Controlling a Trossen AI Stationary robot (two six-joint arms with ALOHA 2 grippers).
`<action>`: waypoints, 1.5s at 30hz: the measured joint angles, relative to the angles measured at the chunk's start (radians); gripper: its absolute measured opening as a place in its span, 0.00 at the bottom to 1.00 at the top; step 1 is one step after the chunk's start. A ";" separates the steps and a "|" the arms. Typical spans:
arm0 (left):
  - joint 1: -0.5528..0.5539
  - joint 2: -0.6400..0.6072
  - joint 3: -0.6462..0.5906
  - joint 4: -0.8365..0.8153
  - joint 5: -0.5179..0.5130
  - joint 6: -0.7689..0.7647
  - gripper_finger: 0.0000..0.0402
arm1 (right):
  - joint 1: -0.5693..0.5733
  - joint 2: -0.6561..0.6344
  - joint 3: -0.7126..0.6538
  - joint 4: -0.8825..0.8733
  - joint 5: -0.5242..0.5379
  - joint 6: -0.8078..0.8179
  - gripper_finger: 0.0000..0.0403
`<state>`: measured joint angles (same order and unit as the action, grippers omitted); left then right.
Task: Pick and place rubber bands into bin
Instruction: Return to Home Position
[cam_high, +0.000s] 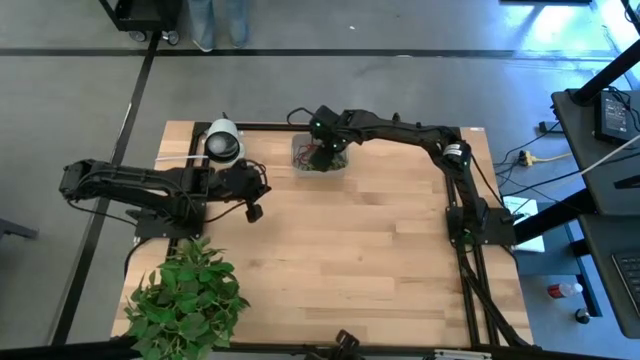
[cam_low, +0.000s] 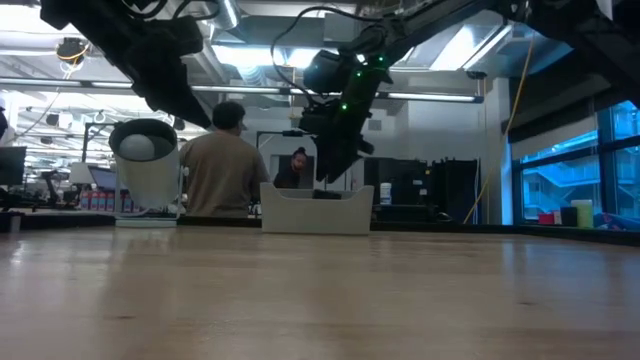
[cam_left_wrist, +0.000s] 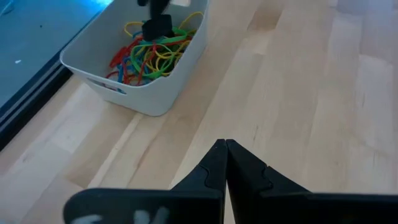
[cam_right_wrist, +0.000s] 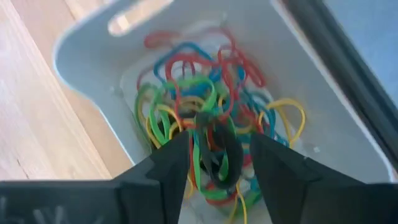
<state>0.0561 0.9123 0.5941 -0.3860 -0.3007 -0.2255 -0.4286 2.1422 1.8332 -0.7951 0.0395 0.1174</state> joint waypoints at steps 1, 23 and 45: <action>0.002 0.000 0.000 0.002 -0.002 0.000 0.00 | 0.000 -0.001 0.000 -0.011 0.000 -0.003 0.45; 0.019 -0.001 0.000 0.135 0.005 0.088 0.00 | 0.037 -0.491 -0.458 0.124 -0.007 -0.044 0.24; -0.058 -0.489 -0.352 0.387 0.124 0.179 0.00 | 0.184 -1.058 -1.057 0.424 -0.008 0.065 0.04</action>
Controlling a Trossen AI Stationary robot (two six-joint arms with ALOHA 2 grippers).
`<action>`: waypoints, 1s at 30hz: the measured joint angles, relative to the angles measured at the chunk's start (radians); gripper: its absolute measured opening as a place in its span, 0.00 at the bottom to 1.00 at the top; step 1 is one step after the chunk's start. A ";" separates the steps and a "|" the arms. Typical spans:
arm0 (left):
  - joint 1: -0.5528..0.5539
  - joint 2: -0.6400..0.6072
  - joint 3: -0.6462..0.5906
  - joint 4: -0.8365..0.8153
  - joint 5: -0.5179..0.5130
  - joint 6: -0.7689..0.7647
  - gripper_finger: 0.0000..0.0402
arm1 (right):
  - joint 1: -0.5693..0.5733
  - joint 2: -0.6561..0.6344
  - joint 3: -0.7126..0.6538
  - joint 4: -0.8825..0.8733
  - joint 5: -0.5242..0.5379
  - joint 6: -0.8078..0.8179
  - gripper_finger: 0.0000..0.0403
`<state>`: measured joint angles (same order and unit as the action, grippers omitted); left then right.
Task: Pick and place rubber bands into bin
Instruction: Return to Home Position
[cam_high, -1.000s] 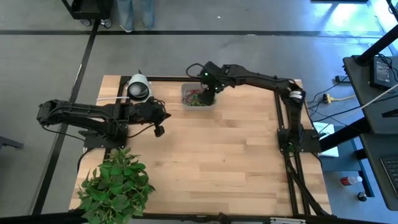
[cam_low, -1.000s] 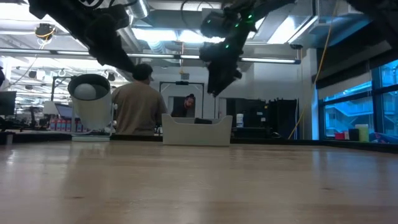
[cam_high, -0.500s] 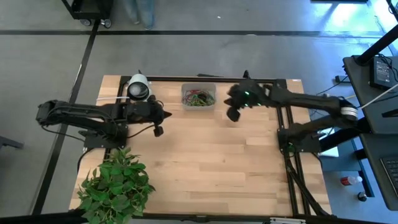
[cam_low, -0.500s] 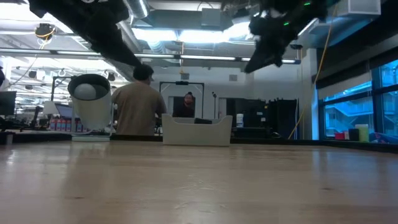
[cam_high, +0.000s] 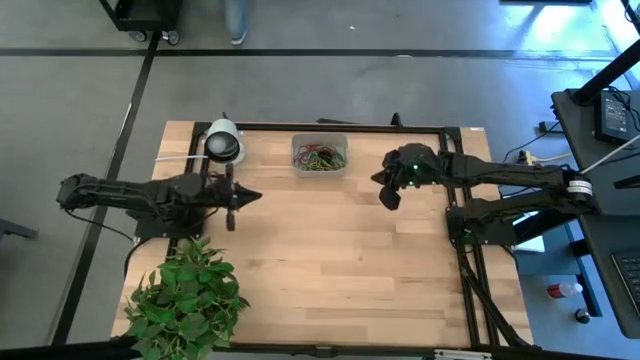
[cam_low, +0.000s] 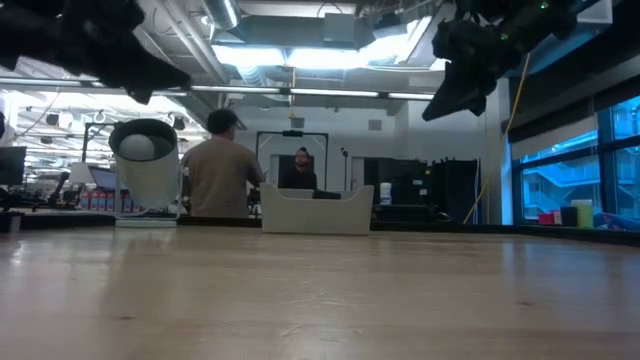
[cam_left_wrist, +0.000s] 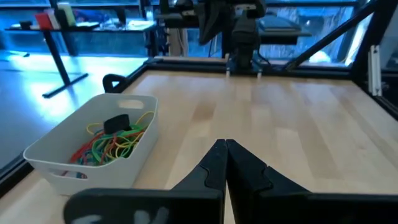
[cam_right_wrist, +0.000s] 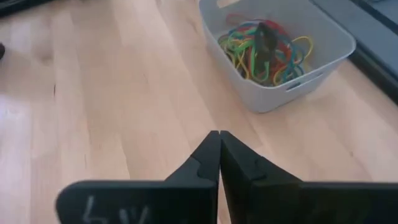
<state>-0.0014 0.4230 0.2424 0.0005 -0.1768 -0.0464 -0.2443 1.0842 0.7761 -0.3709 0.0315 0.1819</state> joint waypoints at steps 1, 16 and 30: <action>-0.005 -0.034 -0.018 -0.004 -0.002 0.000 0.00 | 0.002 0.000 0.000 -0.004 0.000 0.001 0.04; -0.043 -0.419 -0.154 -0.178 0.028 0.024 0.00 | 0.008 -0.001 0.001 -0.009 -0.038 -0.003 0.02; -0.043 -0.419 -0.235 0.018 0.112 0.034 0.00 | 0.020 -0.053 0.001 -0.034 -0.081 -0.190 0.00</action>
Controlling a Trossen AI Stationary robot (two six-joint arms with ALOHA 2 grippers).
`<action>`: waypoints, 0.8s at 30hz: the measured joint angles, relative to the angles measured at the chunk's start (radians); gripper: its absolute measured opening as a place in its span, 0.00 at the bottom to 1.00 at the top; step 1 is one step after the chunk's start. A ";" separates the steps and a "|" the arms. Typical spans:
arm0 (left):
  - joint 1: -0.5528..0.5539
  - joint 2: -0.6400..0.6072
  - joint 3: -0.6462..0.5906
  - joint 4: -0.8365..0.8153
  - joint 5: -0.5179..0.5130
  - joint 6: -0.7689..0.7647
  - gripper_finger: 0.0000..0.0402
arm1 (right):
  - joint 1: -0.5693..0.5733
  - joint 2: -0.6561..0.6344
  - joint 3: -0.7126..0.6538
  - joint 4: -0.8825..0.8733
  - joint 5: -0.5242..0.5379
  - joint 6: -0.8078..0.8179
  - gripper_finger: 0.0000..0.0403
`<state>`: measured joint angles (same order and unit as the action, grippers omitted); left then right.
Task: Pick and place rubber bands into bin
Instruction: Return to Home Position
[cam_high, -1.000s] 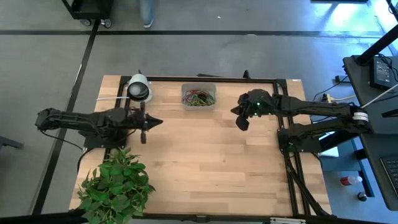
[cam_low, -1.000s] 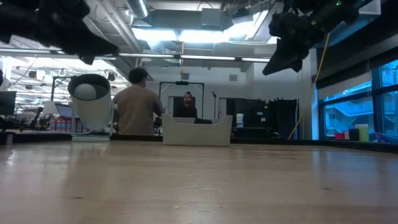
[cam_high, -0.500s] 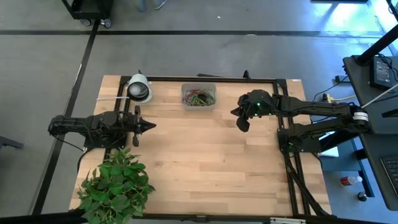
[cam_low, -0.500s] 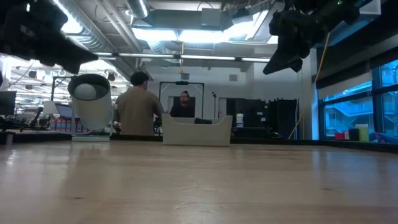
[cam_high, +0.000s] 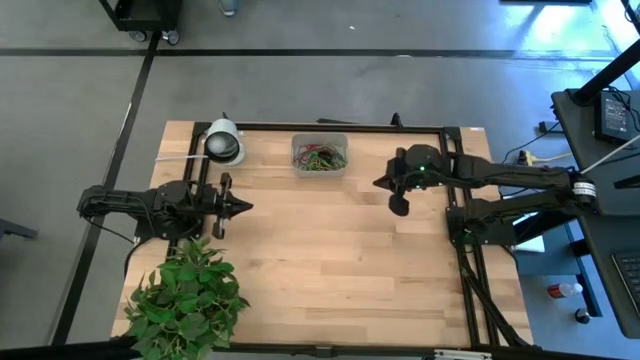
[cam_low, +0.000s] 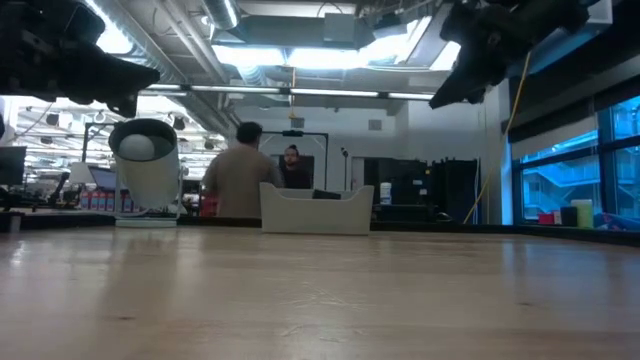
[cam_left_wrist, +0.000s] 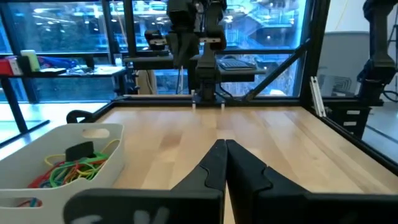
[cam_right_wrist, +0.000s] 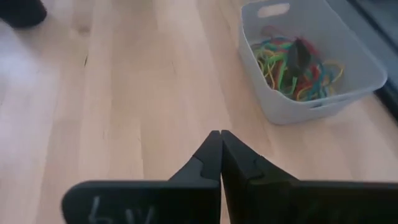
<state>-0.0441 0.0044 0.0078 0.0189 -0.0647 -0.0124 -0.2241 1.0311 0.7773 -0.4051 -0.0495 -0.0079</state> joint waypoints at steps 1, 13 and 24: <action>0.000 0.000 0.000 0.000 -0.001 0.000 0.00 | 0.000 -0.012 0.000 -0.009 0.000 -0.024 0.00; 0.000 0.002 0.000 0.000 0.002 0.000 0.00 | 0.026 -0.333 -0.351 0.235 0.043 0.166 0.00; 0.000 0.002 0.000 0.000 0.003 0.000 0.00 | 0.241 -0.771 -0.616 0.269 0.206 0.077 0.00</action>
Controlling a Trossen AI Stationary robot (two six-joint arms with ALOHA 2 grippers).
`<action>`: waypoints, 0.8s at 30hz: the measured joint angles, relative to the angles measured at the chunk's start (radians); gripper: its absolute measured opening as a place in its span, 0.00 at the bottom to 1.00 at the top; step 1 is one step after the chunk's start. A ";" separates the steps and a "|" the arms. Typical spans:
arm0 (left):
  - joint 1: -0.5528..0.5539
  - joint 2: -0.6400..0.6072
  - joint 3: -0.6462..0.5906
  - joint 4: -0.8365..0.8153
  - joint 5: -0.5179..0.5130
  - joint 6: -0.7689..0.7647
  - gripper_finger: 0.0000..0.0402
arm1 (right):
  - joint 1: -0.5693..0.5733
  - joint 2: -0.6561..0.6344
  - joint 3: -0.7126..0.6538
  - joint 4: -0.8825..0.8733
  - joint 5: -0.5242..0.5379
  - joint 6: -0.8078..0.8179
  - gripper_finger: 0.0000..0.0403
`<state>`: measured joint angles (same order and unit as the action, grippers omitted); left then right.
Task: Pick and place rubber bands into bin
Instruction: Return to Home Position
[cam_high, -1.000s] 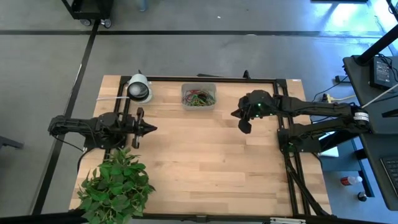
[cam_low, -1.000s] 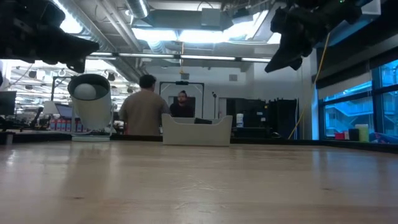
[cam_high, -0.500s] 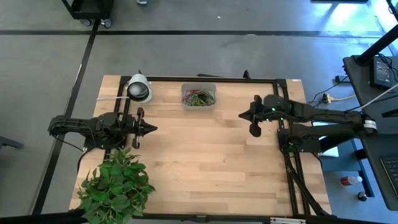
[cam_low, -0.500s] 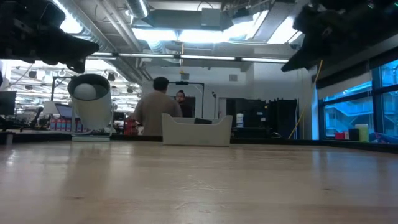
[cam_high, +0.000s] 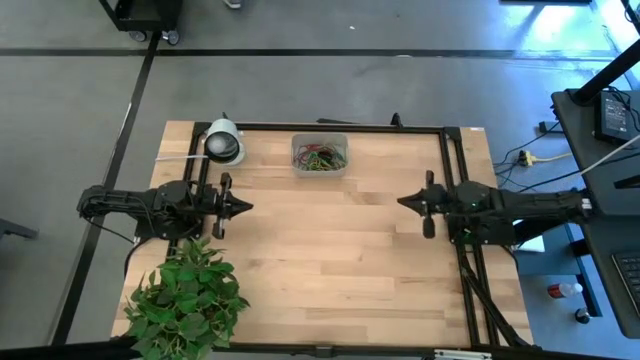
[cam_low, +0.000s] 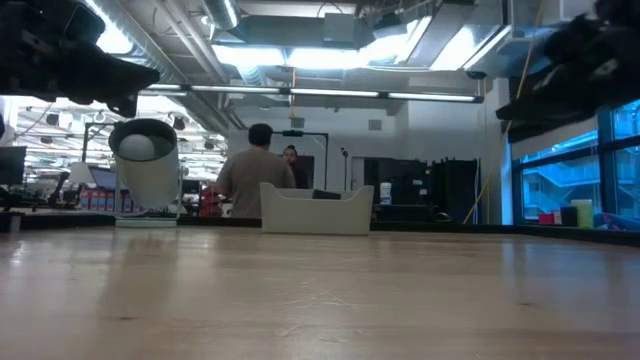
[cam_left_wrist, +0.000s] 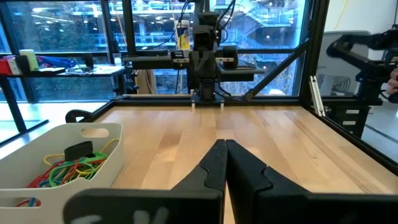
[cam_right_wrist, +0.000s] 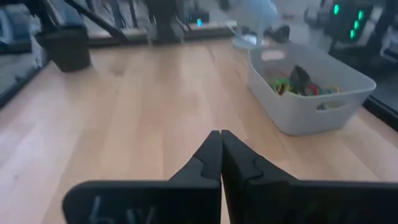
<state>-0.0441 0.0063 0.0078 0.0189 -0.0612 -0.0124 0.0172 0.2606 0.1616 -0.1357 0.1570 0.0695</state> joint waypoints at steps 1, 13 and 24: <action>0.000 0.000 0.000 0.000 0.000 0.000 0.00 | 0.005 -0.051 -0.020 -0.001 -0.006 -0.011 0.00; 0.000 0.007 0.000 0.008 -0.006 0.000 0.00 | 0.000 -0.258 -0.153 0.200 -0.183 -0.125 0.00; 0.000 0.010 0.000 0.006 -0.024 0.000 0.00 | -0.001 -0.250 -0.155 0.206 -0.107 -0.144 0.07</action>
<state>-0.0441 0.0158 0.0082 0.0250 -0.0851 -0.0122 0.0166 0.0105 0.0067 0.0707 0.0498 -0.0741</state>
